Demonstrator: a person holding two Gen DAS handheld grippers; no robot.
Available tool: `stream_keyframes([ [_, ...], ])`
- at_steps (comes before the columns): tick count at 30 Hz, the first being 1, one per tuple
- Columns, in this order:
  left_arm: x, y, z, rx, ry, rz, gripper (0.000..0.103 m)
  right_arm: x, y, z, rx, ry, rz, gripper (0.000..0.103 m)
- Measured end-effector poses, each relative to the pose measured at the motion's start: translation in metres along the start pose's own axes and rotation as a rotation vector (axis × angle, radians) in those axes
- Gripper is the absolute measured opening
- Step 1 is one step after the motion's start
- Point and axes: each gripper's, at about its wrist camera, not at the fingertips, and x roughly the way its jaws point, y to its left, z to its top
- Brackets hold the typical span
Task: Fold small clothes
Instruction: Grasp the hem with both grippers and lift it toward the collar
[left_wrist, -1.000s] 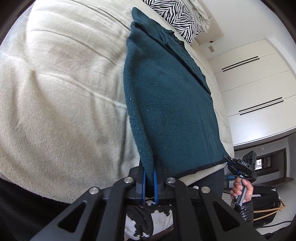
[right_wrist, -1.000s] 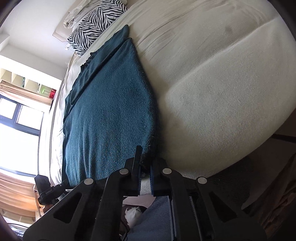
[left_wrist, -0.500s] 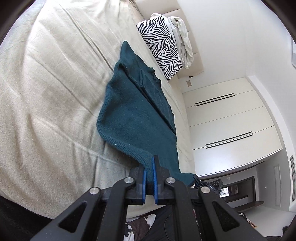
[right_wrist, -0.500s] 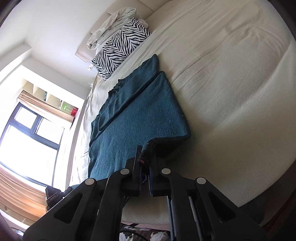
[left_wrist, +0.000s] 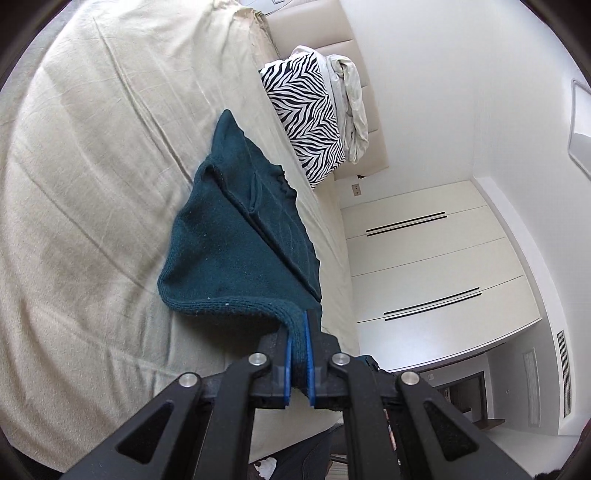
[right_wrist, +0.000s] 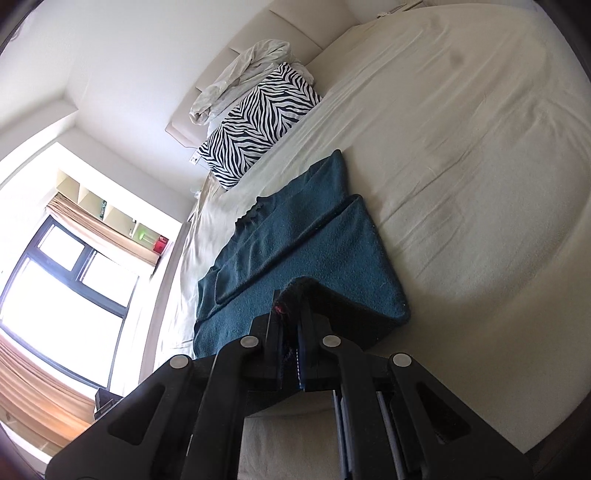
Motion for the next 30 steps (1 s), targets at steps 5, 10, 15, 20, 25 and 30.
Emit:
stream_keyframes([
  [5,0.02,-0.007,0.036,0.009,-0.025,0.006,0.007,0.028,0.01,0.035,0.001,-0.029,-0.01,0.004],
  [10,0.044,-0.01,0.075,0.008,-0.045,0.004,0.007,0.06,0.026,0.076,-0.023,-0.063,-0.025,0.004],
  [15,0.071,-0.013,0.114,0.016,-0.061,0.015,0.007,0.106,0.025,0.118,0.002,-0.079,-0.038,0.004],
  [20,0.107,-0.009,0.15,0.021,-0.05,0.038,0.007,0.165,0.019,0.145,0.012,-0.072,-0.092,0.004],
  [25,0.138,0.004,0.183,0.012,-0.054,0.058,0.007,0.221,0.012,0.167,0.018,-0.067,-0.137,0.004],
  [30,0.164,0.024,0.212,0.0,-0.063,0.107,0.007,0.271,0.001,0.19,0.026,-0.042,-0.174,0.004],
])
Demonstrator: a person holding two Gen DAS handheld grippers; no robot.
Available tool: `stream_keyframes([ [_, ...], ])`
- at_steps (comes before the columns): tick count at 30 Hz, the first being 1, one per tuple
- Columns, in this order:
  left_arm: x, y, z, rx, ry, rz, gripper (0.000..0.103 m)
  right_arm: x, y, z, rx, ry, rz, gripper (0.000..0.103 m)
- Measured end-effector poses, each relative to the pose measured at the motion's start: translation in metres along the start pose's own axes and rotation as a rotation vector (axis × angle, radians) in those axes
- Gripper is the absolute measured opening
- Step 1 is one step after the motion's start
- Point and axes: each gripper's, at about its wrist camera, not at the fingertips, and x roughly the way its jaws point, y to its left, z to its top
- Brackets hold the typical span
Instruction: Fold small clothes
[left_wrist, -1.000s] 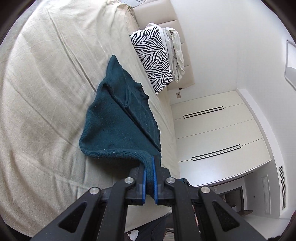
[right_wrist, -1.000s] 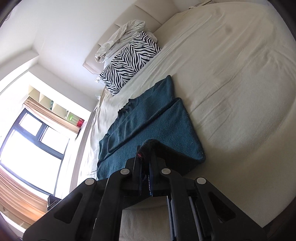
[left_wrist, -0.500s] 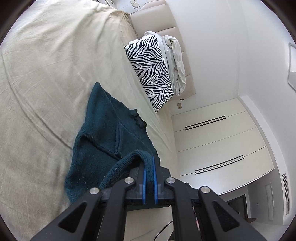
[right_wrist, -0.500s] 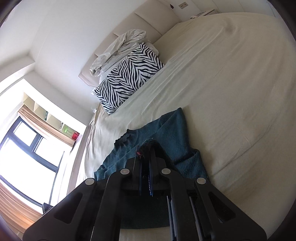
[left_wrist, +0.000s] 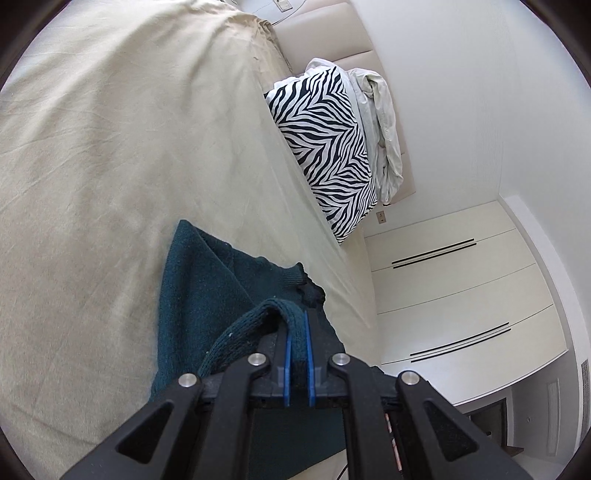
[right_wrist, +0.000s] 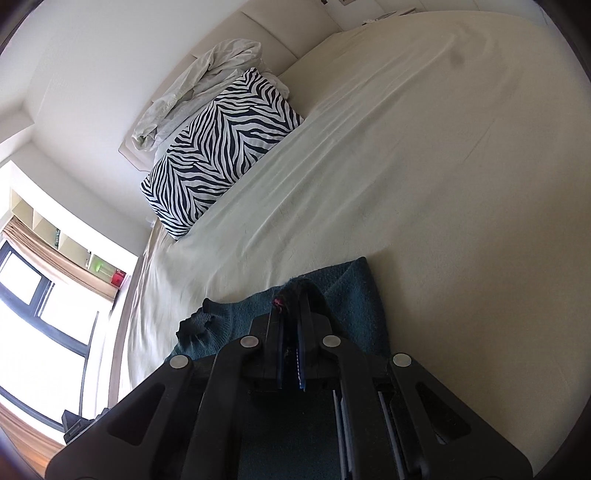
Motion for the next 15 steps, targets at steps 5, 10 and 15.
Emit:
stream_keyframes([
  [5,0.016,0.026,0.009,-0.051,-0.02,0.084,0.071,0.054,-0.02,0.013,0.039,0.077,-0.068,0.028],
  [10,0.006,0.026,-0.004,-0.031,-0.02,0.084,0.076,0.039,-0.04,0.007,0.077,0.014,-0.059,0.059],
  [15,-0.01,0.013,-0.037,0.079,-0.003,0.136,0.076,0.003,-0.039,-0.011,-0.006,0.041,-0.081,0.059],
])
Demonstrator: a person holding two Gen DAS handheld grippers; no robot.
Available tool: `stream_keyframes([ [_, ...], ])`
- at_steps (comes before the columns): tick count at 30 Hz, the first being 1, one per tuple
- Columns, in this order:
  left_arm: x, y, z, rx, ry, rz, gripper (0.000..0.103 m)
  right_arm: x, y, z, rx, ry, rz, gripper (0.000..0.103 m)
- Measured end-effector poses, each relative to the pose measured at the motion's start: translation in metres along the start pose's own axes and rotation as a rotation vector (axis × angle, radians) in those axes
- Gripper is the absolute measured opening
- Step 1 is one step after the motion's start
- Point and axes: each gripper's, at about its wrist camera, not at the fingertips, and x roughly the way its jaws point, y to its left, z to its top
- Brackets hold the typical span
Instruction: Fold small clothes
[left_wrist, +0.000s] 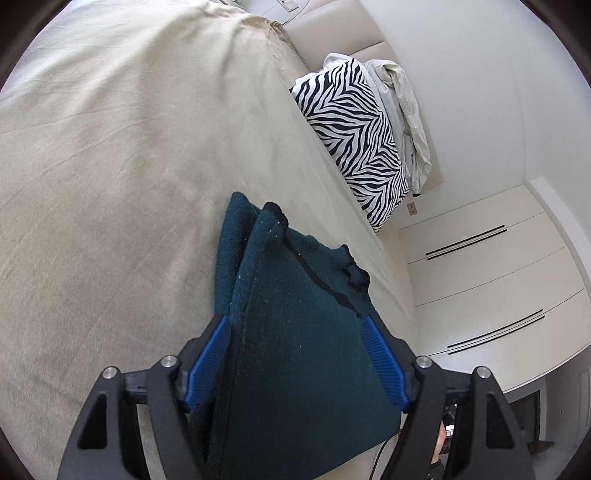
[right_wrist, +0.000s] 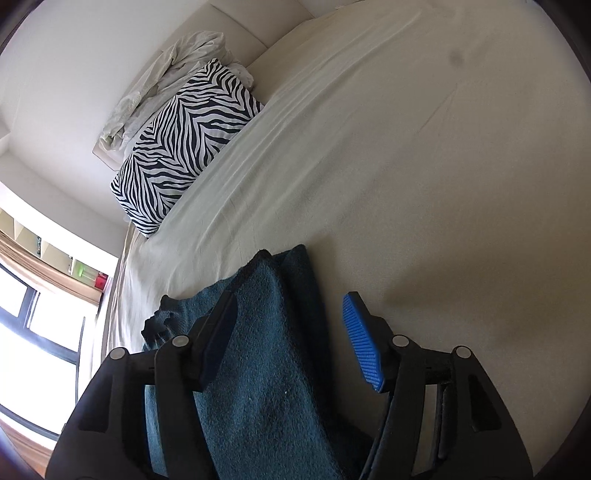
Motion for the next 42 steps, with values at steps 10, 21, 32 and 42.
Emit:
stream_keyframes([
  [10,-0.021,0.002,-0.059,0.138,-0.002,0.151,0.068,-0.054,0.011,-0.082,-0.268,0.074,-0.092,0.057],
  [21,-0.024,0.004,-0.08,0.202,0.002,0.224,0.046,-0.081,0.001,-0.119,-0.338,0.076,-0.147,0.034],
  [32,-0.019,0.01,-0.084,0.233,0.025,0.28,0.017,-0.086,-0.012,-0.117,-0.331,0.064,-0.178,0.005],
  [42,-0.015,0.011,-0.085,0.248,0.038,0.289,0.014,-0.096,-0.024,-0.123,-0.274,0.064,-0.166,0.005],
])
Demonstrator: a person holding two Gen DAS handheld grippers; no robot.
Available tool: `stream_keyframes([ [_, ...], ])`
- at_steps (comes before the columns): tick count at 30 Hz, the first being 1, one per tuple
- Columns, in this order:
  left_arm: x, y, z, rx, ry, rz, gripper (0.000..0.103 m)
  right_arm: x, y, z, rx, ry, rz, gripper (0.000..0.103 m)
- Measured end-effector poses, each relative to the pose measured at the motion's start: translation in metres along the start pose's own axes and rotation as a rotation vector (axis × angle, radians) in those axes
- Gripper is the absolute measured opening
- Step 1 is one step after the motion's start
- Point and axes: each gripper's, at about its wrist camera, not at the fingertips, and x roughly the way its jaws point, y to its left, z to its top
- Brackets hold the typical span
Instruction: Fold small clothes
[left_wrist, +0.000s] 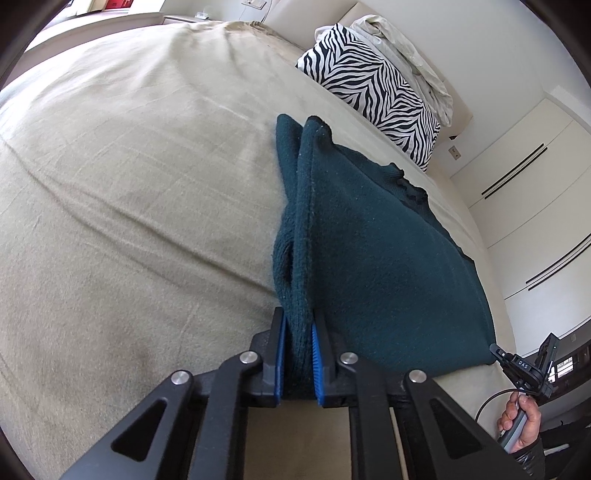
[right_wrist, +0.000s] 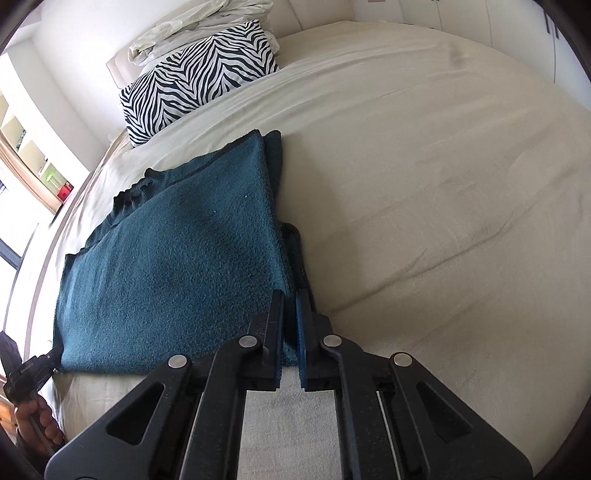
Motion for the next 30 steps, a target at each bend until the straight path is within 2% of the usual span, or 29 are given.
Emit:
stream_keyframes([
  [4,0.001,0.001,0.0,-0.004,0.0,-0.006,0.014,0.009,-0.001,-0.002,-0.003,0.024,0.02,0.005],
  [8,-0.007,0.005,0.0,-0.031,-0.004,-0.021,0.017,0.006,-0.01,0.004,0.066,0.021,0.07,0.01],
  [9,-0.012,0.003,0.001,-0.028,-0.013,-0.007,0.017,0.002,-0.011,0.006,0.077,0.01,0.057,0.014],
  [11,-0.026,-0.005,0.004,-0.005,-0.056,0.027,0.017,-0.009,-0.013,0.008,0.091,-0.034,0.003,0.046],
  [13,-0.039,-0.018,0.013,0.043,-0.104,0.042,0.024,-0.025,-0.014,0.012,0.113,-0.103,-0.005,0.06],
  [15,-0.043,-0.036,0.026,0.101,-0.134,0.052,0.033,-0.03,-0.004,0.022,0.093,-0.125,0.028,0.06],
  [17,-0.035,-0.056,0.043,0.154,-0.146,0.055,0.042,-0.025,0.016,0.036,0.051,-0.097,0.096,0.06],
  [19,-0.017,-0.076,0.062,0.207,-0.152,0.061,0.046,-0.012,0.046,0.048,-0.003,-0.067,0.174,0.06],
  [21,0.007,-0.093,0.081,0.257,-0.159,0.084,0.047,0.007,0.078,0.06,-0.029,-0.03,0.263,0.06],
  [25,0.059,-0.105,0.116,0.296,-0.151,0.141,0.048,0.056,0.144,0.073,-0.104,0.044,0.344,0.059],
  [28,0.091,-0.085,0.125,0.261,-0.091,0.22,0.047,0.091,0.175,0.077,-0.116,0.096,0.375,0.059],
  [29,0.097,-0.072,0.122,0.228,-0.08,0.214,0.043,0.103,0.18,0.078,-0.11,0.112,0.375,0.059],
  [30,0.097,-0.06,0.118,0.211,-0.095,0.176,0.039,0.113,0.18,0.079,-0.1,0.114,0.369,0.059],
])
